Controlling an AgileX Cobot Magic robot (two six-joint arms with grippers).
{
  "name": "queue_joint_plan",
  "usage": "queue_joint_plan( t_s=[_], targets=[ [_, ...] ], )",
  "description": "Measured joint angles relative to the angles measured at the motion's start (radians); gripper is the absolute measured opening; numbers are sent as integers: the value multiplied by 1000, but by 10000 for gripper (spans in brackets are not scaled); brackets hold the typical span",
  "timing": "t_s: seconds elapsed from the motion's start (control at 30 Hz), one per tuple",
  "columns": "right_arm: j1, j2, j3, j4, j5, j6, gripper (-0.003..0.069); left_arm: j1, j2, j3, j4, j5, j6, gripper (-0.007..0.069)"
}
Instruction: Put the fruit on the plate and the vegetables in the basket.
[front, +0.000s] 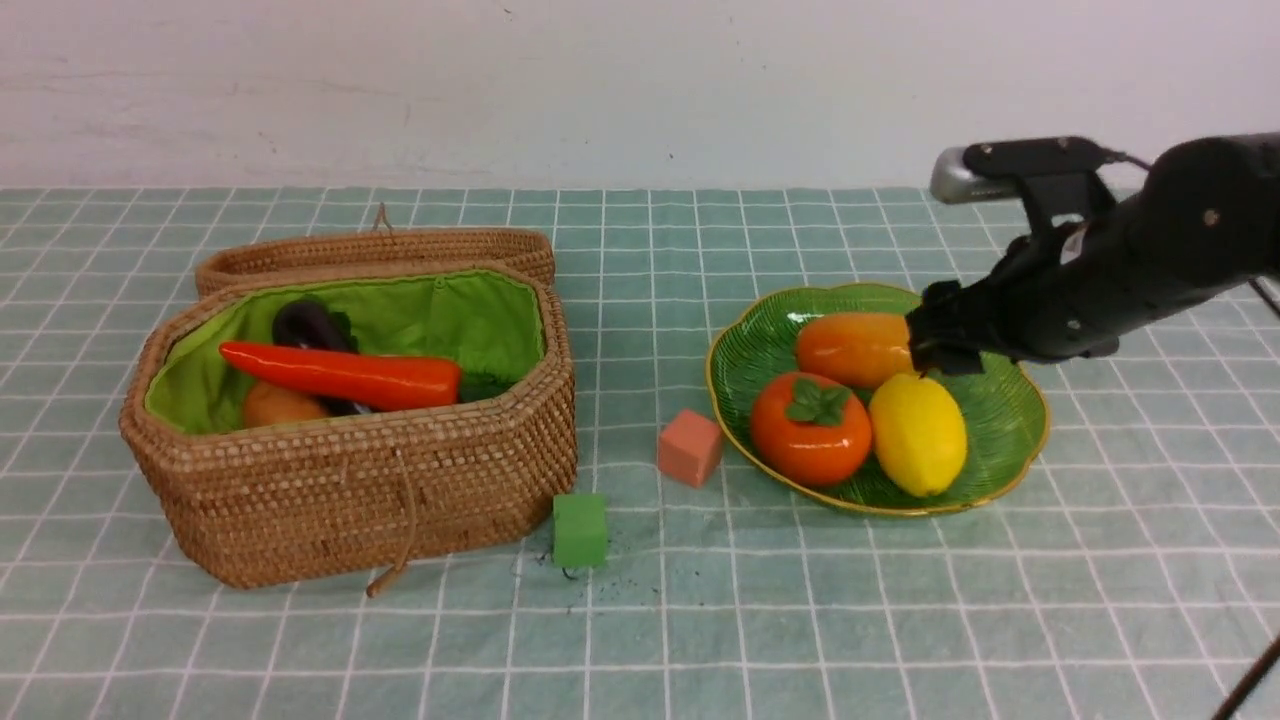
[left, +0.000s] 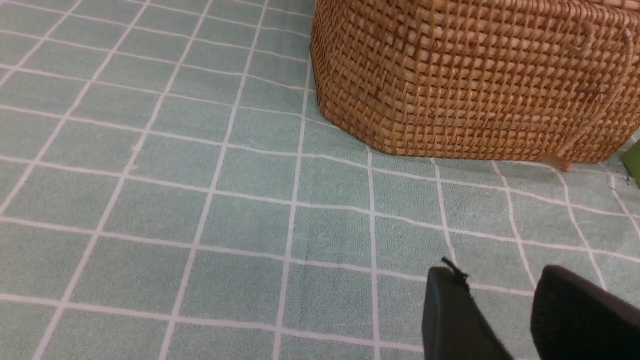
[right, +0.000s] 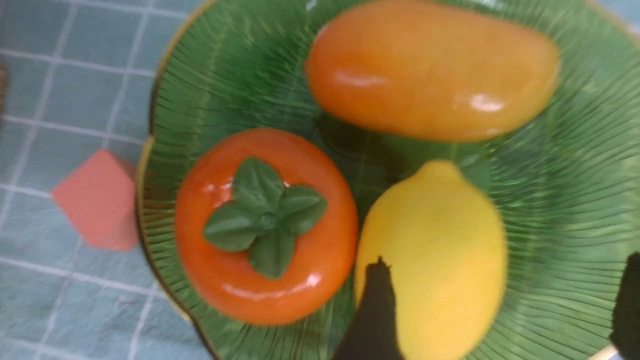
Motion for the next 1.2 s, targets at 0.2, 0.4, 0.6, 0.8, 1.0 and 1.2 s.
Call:
queue_joint_plan(
  t_s=[0.2,0.4,0.6,0.8,1.0,1.2],
  targets=[
    [0,-262,1,-55,138,0,237,0,0,0,0,0,0,239],
    [0,-531,141,-42,223,0,-13,0,0,0,0,0,0,239],
    [0,-666,344,-25,176,1,-17,0,0,0,0,0,0,239],
    [0,-697,472,-24,144,18,-15,0,0,0,0,0,0,239],
    [0,-698,490,-24,142,18,-14,0,0,0,0,0,1,239],
    [0,-698,490,-24,138,18,-14,0,0,0,0,0,1,239]
  ],
)
